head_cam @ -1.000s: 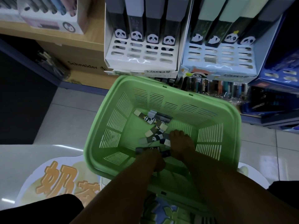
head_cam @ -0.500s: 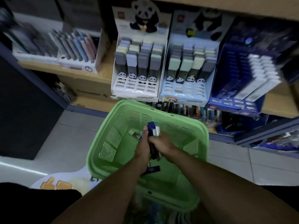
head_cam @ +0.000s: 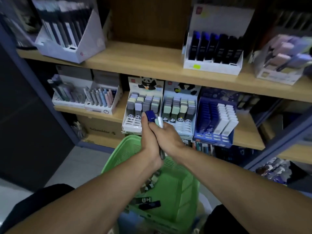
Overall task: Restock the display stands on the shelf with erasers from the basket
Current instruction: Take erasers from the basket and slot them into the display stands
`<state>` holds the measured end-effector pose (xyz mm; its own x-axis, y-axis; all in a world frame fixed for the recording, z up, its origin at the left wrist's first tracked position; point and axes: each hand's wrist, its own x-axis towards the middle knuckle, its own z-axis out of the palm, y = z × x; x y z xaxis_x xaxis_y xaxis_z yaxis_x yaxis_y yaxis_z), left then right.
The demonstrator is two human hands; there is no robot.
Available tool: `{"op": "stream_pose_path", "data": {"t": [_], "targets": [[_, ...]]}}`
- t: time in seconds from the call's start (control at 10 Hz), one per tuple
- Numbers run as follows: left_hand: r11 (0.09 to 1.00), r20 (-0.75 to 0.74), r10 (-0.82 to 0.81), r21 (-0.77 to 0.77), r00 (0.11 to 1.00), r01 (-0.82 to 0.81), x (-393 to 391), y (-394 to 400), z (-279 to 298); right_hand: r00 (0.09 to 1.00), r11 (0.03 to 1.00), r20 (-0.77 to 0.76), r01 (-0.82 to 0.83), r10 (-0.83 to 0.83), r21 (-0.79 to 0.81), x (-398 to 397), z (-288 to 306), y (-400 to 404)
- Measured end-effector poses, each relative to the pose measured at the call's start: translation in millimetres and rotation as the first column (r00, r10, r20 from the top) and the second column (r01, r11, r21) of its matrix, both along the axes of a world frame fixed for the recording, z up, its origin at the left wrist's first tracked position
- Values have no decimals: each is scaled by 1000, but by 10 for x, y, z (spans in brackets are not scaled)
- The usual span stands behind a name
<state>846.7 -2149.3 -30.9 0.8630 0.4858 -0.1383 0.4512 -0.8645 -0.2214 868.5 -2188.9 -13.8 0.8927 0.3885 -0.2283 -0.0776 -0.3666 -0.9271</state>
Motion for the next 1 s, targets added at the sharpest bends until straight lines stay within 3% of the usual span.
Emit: {"op": "stream_pose_path", "data": {"t": [0.1, 0.2, 0.3, 0.4, 0.5, 0.7, 1.0], "targets": [[886, 57, 127, -455, 990, -87, 181, 26, 182, 985, 988, 164, -26, 50, -149, 92, 130, 36], [719, 230, 289, -694, 929, -52, 306, 195, 285, 938, 935, 329, 15, 110, -353, 184, 176, 47], [-287, -179, 623, -958, 762, 11, 244, 131, 397, 945, 916, 307, 17, 117, -400, 265, 143, 103], [-442, -195, 668, -880, 718, 173, 196, 391, 267, 984, 979, 168, -19, 54, -203, 349, 63, 175], [-420, -155, 689, -881, 708, 216, 243, 352, 229, 998, 999, 34, 48, -48, 13, 387, -44, 221], [-452, -188, 735, -852, 651, 264, 256, 434, 129, 966, 946, -193, 217, -173, 239, 508, -66, 234], [-514, -240, 613, -845, 753, 150, 213, 590, 85, 955, 951, -225, 239, -193, 197, 824, 100, 50]]}}
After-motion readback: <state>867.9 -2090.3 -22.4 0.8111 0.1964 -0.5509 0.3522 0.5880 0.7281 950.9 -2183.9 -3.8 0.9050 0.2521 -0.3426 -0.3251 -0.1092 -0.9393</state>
